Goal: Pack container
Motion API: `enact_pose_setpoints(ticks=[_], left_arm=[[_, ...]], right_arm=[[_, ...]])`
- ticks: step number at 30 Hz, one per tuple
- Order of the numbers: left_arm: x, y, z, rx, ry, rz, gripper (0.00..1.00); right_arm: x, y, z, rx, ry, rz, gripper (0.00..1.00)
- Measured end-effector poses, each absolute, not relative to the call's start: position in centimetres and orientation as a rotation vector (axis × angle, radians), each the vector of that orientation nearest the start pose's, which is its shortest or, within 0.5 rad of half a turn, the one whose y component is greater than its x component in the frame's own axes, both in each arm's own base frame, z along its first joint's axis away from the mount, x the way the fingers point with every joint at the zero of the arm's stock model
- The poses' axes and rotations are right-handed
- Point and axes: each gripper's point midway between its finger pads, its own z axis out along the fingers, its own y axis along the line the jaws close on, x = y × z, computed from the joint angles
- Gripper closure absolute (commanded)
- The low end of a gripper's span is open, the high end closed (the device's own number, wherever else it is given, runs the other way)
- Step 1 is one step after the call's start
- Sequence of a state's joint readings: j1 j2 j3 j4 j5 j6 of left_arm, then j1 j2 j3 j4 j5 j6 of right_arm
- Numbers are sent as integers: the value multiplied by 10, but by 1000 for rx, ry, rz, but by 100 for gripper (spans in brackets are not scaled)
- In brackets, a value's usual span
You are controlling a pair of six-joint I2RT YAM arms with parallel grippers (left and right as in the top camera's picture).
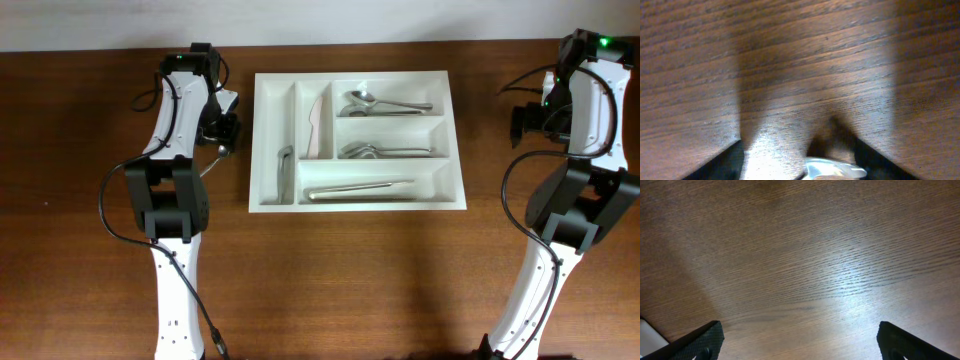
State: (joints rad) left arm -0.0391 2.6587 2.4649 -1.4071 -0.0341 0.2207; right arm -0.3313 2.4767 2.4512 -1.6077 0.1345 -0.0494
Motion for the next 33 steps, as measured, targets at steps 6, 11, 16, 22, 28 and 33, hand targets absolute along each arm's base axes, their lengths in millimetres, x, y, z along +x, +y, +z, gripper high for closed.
enact_pose_setpoints(ticks=[6, 11, 16, 22, 28, 33], left_arm=[[499, -14, 2, 405, 3143, 51, 57], [500, -14, 2, 405, 3143, 50, 63], [500, -14, 2, 403, 3142, 51, 67], [500, -14, 2, 404, 3142, 51, 68], [500, -14, 2, 404, 3142, 51, 68], [500, -14, 2, 380, 3145, 51, 82]], right_arm=[[427, -171, 86, 446, 3191, -194, 1], [427, -171, 86, 446, 3191, -194, 1], [427, -171, 86, 446, 3191, -194, 1], [427, -171, 86, 445, 3192, -194, 1], [427, -171, 86, 446, 3191, -194, 1], [427, -171, 86, 446, 3191, -194, 1]])
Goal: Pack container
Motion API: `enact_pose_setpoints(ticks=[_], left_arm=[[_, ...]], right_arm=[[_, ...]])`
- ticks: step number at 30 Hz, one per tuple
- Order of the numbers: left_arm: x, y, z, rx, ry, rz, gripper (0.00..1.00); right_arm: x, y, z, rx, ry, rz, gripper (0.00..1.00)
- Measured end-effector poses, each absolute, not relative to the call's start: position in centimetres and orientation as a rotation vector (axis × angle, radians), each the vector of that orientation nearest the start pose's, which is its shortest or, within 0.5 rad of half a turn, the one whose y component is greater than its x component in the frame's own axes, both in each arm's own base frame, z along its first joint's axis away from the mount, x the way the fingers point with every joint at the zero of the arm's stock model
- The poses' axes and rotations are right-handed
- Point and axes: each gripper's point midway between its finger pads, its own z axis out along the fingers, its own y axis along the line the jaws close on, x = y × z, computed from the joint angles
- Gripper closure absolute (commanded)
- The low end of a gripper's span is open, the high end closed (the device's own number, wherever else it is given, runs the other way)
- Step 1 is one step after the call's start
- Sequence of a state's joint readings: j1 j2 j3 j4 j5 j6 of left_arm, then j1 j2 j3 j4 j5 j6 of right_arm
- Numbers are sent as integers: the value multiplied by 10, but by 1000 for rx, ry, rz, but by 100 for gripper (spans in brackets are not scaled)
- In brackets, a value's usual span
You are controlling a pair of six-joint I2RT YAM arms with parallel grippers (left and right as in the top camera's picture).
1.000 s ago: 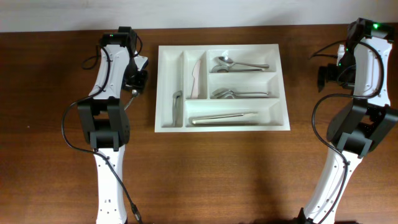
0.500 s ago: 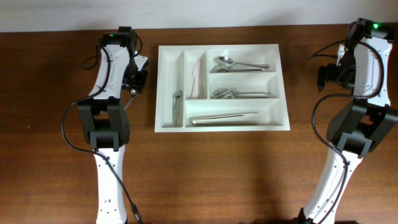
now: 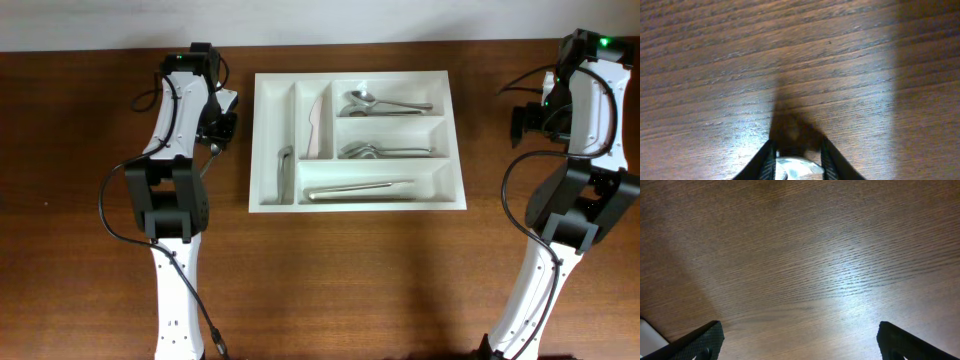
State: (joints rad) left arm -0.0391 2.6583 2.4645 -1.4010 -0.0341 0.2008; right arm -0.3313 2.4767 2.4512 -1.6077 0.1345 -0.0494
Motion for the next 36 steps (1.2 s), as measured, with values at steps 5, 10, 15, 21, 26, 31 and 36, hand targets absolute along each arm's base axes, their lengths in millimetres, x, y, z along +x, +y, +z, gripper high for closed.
enact_pose_setpoints(ticks=[5, 10, 15, 21, 26, 31, 36], left_arm=[[500, -14, 2, 352, 3148, 51, 83], [500, -14, 2, 337, 3149, 51, 83], [500, -14, 3, 306, 3149, 53, 83], [517, -14, 23, 278, 3077, 57, 83], [525, -15, 38, 265, 3035, 60, 83], [524, -17, 40, 271, 3038, 53, 82], [527, -37, 46, 301, 3011, -31, 82]], right_arm=[[427, -171, 86, 445, 3192, -194, 1], [427, -171, 86, 446, 3191, -194, 1], [427, -171, 86, 446, 3191, -194, 1], [427, -171, 86, 446, 3191, -194, 1], [427, -171, 86, 445, 3192, -194, 1], [427, -171, 86, 446, 3191, -194, 1], [427, -171, 86, 446, 3191, -194, 1]])
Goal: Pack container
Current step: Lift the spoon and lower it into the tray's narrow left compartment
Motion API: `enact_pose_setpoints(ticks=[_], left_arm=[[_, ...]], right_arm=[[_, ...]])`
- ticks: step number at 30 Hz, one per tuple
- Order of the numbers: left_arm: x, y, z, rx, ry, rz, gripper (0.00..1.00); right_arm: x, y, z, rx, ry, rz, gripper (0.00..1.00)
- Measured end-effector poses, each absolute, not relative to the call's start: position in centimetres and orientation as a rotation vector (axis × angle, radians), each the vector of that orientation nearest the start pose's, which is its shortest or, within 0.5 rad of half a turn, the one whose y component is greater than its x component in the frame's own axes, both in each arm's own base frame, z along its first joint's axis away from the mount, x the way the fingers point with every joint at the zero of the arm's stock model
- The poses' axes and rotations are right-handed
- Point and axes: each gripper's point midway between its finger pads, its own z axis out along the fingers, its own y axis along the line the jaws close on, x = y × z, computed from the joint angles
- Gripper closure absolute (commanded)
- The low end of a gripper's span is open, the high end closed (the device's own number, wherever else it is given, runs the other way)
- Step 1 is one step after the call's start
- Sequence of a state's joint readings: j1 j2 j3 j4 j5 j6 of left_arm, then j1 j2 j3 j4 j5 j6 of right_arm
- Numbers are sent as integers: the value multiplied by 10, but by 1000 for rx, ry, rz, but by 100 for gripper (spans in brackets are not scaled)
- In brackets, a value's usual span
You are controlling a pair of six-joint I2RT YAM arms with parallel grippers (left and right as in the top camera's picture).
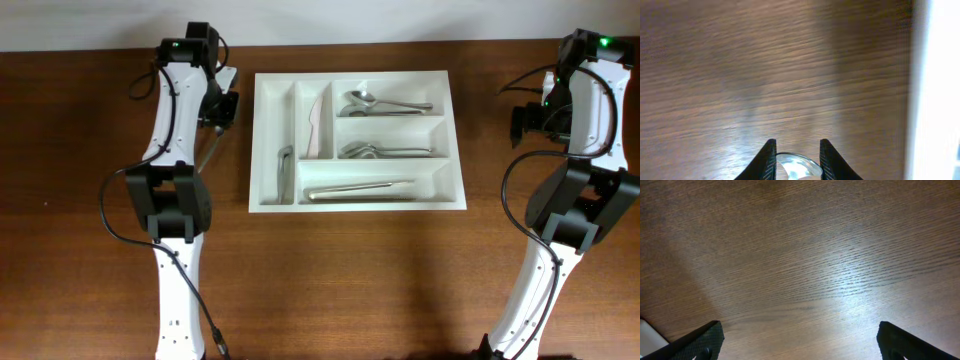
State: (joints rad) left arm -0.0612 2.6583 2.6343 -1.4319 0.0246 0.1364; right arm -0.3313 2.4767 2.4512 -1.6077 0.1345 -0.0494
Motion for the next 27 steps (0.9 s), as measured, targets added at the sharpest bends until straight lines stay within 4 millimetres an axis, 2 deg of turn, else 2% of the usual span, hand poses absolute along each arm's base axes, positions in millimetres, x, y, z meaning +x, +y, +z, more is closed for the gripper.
enact_pose_setpoints(ticks=[7, 14, 20, 27], left_arm=[[532, -84, 63, 391, 2941, -119, 81], [531, -126, 75, 377, 2906, -172, 80], [529, -132, 79, 306, 2916, -189, 78], [528, -138, 83, 145, 2932, -255, 78]], right_arm=[[427, -171, 86, 446, 3191, -194, 1], [427, -171, 86, 446, 3191, -194, 1], [427, -171, 86, 446, 3191, -194, 1], [427, -171, 86, 445, 3192, -194, 1]])
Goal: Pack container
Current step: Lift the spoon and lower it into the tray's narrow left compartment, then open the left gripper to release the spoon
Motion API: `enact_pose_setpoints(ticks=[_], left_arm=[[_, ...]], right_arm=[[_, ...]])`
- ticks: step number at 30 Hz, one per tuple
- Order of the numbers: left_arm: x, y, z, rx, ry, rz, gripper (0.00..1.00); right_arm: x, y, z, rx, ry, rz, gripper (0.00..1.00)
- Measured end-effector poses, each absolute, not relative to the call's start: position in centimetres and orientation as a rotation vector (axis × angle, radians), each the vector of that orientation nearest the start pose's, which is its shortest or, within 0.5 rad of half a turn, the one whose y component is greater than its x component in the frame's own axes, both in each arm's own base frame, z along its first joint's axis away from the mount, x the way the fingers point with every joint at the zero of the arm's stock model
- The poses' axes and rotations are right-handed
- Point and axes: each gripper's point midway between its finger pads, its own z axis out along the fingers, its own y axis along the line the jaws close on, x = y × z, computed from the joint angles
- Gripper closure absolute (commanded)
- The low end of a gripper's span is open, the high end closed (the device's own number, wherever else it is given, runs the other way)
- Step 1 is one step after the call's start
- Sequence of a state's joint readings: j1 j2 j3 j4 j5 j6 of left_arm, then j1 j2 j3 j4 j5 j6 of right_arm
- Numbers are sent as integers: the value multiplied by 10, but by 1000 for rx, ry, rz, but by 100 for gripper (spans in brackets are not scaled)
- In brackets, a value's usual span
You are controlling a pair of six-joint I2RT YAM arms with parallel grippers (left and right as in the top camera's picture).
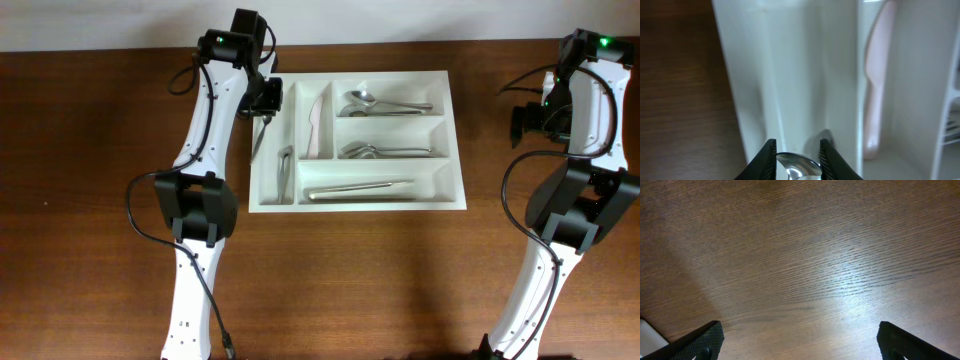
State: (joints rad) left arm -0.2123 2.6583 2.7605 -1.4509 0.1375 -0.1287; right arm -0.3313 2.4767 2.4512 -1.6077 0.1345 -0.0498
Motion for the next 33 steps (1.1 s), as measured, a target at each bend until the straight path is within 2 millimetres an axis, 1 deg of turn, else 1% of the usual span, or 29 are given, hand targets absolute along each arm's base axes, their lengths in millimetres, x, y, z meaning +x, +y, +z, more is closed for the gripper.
enact_pose_setpoints(ticks=[5, 9, 11, 13, 20, 25, 33], left_arm=[[525, -149, 85, 44, 2945, -364, 78], [524, -154, 86, -48, 2954, -419, 76], [523, -155, 86, -86, 2957, -429, 71], [523, -156, 86, -116, 2958, -442, 70], [523, -157, 86, -146, 2960, -453, 70], [523, -157, 86, -155, 2960, -457, 61], [526, -158, 87, -152, 2948, -460, 61]], right_arm=[[427, -171, 86, 447, 3191, -194, 1], [427, -171, 86, 446, 3191, -194, 1], [427, -171, 86, 446, 3191, -194, 1], [427, -171, 86, 445, 3192, -194, 1], [427, -171, 86, 445, 3192, -194, 1], [427, -171, 86, 446, 3191, -194, 1], [427, -171, 86, 445, 3192, -194, 1]])
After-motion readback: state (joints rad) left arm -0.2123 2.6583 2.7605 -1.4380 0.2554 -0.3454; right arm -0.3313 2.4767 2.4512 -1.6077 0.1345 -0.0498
